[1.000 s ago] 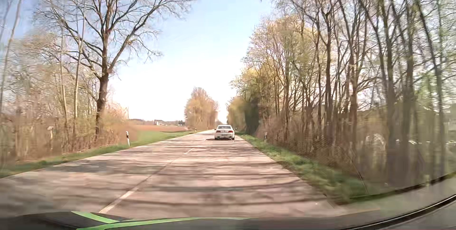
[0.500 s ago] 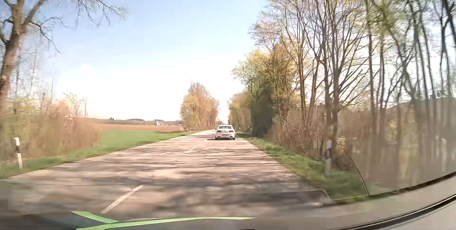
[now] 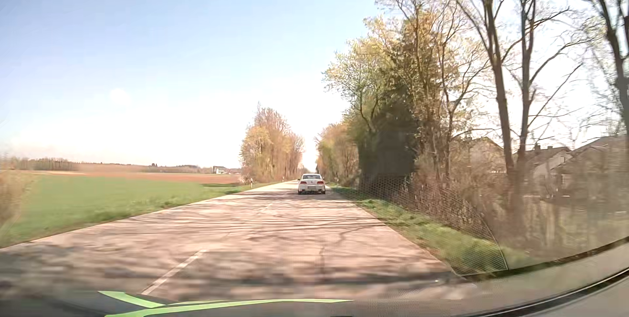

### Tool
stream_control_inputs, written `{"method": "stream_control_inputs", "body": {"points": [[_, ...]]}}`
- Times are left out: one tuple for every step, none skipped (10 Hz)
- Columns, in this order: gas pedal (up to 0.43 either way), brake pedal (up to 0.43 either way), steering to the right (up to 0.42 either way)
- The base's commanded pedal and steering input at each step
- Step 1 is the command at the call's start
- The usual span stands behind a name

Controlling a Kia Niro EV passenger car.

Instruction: Follow the waypoints while adhering to traffic rules and regulations

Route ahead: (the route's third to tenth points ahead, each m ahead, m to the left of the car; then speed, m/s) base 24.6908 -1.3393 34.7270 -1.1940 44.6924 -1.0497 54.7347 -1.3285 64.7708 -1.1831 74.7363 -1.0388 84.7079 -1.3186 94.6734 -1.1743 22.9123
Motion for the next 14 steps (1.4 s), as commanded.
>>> {"method": "stream_control_inputs", "body": {"points": [[0.157,0.0,-0.001],[0.169,0.0,0.0],[0.169,0.0,0.0],[0.177,0.0,0.001],[0.189,0.0,0.001],[0.197,0.0,0.001],[0.197,0.0,0.001],[0.209,0.0,0.001],[0.228,0.0,0.001],[0.228,0.0,0.001],[0.228,0.0,0.001],[0.228,0.0,0.001],[0.228,0.0,0.001],[0.228,0.0,0.001]]}}
